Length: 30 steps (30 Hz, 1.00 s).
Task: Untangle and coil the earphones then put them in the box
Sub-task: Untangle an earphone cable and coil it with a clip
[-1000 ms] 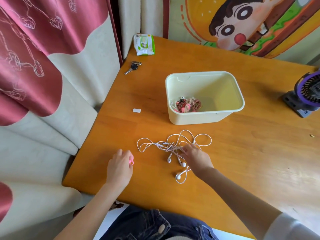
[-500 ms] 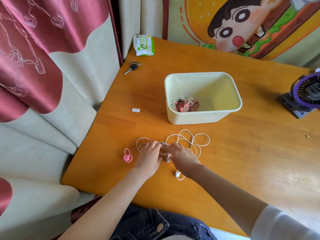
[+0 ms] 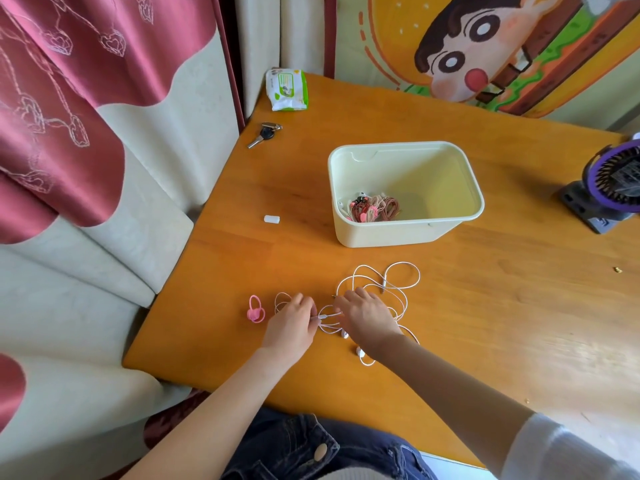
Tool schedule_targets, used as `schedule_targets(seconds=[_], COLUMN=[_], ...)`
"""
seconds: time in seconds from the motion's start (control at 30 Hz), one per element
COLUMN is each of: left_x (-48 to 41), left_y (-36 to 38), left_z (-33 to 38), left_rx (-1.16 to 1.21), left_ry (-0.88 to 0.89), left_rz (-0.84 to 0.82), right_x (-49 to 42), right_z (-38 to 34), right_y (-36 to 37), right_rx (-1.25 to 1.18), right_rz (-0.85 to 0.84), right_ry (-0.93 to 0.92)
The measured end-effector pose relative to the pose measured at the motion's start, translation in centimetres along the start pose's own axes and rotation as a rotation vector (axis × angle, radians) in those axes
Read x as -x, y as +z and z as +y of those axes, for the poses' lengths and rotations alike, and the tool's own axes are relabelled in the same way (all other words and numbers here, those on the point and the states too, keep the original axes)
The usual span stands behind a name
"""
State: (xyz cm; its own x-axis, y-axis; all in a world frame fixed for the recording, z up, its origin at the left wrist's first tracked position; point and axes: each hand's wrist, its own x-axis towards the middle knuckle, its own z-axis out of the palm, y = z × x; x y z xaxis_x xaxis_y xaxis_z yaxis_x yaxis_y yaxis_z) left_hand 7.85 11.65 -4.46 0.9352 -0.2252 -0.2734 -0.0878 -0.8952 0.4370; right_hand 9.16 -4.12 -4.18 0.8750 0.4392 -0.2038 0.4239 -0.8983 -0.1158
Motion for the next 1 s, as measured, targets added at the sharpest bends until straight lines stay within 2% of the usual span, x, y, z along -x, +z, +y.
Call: schedule_targets(seconds=[0.07,0.23,0.33,0.43,0.5,0.57,0.63,0.67,0.73,0.8,0.9,1.0], left_x=[0.1,0.1,0.4,0.7,0.5,0.4,0.2,0.1,-0.1,-0.2,0.1,0.8], left_y=[0.0,-0.5,-1.1,-2.3,-3.5,-5.1,-7.1,-8.0,-9.4,-10.5,-11.9,-13.1], left_z=[0.0,-0.5,-0.8,-1.1,-1.1,-0.7,0.2,0.6,1.4,2.4,4.1,5.1], left_rx=[0.004,-0.096,-0.160,-0.107,-0.027,0.070,0.141,0.169,0.203,0.252,0.531,0.838], left_ry=[-0.014,-0.051,-0.049,-0.118,-0.136,-0.075,-0.012,0.014,0.093,0.197,0.253,0.156], left_rz=[-0.024,-0.188,-0.227,-0.136,-0.007,0.143,0.234,0.260,0.337,0.399,0.305,0.132], right_x=[0.0,0.2,0.7,1.4,2.0,2.5,2.8,2.8,2.6,1.8,0.6,0.6], right_z=[-0.5,-0.4,0.3,1.7,2.0,2.2,2.4,2.2,1.7,0.8,-0.3,-1.3], right_y=[0.8,0.4,-0.8,-1.6,-2.7,-3.6,-4.7,-5.4,-7.1,-8.9,-11.4,-12.7], right_rx=[-0.016,-0.049,-0.062,-0.102,-0.092,-0.019,-0.047,-0.127,-0.249,-0.309,-0.389,-0.724], right_rz=[-0.072,-0.095,-0.012,0.093,0.038,-0.084,-0.137,-0.053,0.226,0.456,0.487,0.312], right_ry=[0.011,0.010,-0.033,-0.078,-0.128,-0.164,-0.115,-0.075,0.012,0.008,-0.108,-0.106])
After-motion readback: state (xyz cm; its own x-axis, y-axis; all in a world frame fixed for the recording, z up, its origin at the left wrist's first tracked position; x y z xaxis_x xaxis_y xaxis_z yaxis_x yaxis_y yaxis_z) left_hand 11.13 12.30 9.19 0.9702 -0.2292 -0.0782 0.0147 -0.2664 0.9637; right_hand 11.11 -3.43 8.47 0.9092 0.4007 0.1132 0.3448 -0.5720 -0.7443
